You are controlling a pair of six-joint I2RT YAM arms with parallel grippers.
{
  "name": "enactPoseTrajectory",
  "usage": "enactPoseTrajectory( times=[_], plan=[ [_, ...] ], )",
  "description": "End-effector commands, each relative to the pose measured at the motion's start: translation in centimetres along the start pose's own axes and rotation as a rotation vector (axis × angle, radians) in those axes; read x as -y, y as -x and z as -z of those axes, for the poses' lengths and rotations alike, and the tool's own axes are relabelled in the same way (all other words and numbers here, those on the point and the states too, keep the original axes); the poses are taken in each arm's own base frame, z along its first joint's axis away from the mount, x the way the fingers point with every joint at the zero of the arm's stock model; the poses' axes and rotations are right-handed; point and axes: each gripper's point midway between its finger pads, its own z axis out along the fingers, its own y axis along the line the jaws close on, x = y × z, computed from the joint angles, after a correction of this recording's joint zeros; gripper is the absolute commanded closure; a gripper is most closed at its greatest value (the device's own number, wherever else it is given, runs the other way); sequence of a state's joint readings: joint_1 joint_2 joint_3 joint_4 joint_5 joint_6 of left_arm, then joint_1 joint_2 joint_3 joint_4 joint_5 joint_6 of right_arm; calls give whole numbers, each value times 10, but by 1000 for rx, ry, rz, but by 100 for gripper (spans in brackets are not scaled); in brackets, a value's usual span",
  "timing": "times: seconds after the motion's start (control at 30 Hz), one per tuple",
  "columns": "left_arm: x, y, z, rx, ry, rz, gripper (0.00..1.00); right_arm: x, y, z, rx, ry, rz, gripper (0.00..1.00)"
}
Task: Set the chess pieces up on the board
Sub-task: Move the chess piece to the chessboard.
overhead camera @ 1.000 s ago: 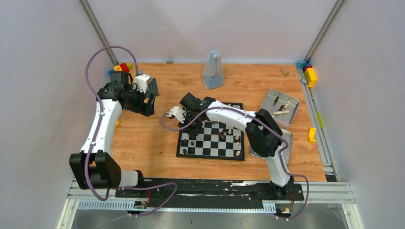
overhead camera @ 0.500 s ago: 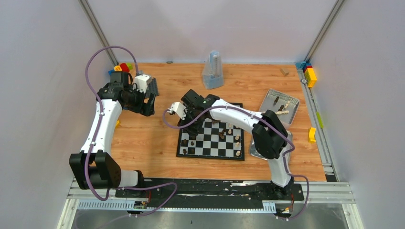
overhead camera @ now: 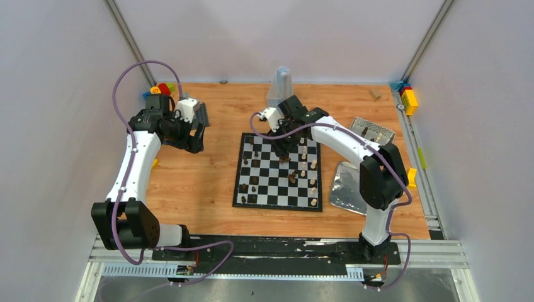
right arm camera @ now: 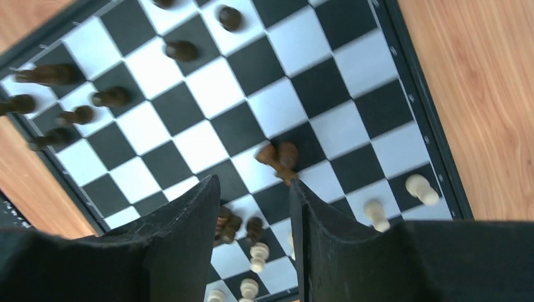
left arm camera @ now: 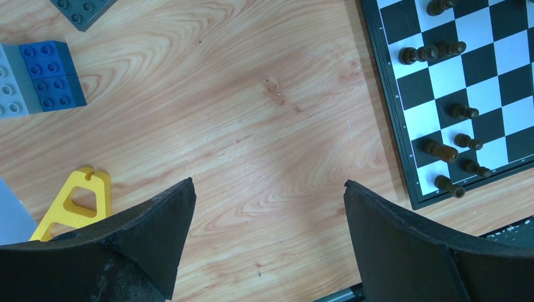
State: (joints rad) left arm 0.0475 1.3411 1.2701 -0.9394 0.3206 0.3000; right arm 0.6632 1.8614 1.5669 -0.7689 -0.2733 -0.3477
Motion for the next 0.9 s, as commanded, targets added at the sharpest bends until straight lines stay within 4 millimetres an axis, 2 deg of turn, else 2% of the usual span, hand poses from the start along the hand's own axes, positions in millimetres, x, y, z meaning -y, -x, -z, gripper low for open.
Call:
enactPoseTrajectory(
  times=[0.0,0.1,0.4,0.87],
  plan=[
    [-2,10,5,40,4,-4,5,22,-8,3,12,-25,-78,55],
    [-2,9,5,38,4,-2,5,32,-15,-4,1,-28,-106,55],
    [-3,8,3,32,6,-2,5,37,-18,-24,-21,1,-132,54],
    [-3,8,2,29,3,-1,5,40,-21,-37,-41,10,-141,69]
  ],
)
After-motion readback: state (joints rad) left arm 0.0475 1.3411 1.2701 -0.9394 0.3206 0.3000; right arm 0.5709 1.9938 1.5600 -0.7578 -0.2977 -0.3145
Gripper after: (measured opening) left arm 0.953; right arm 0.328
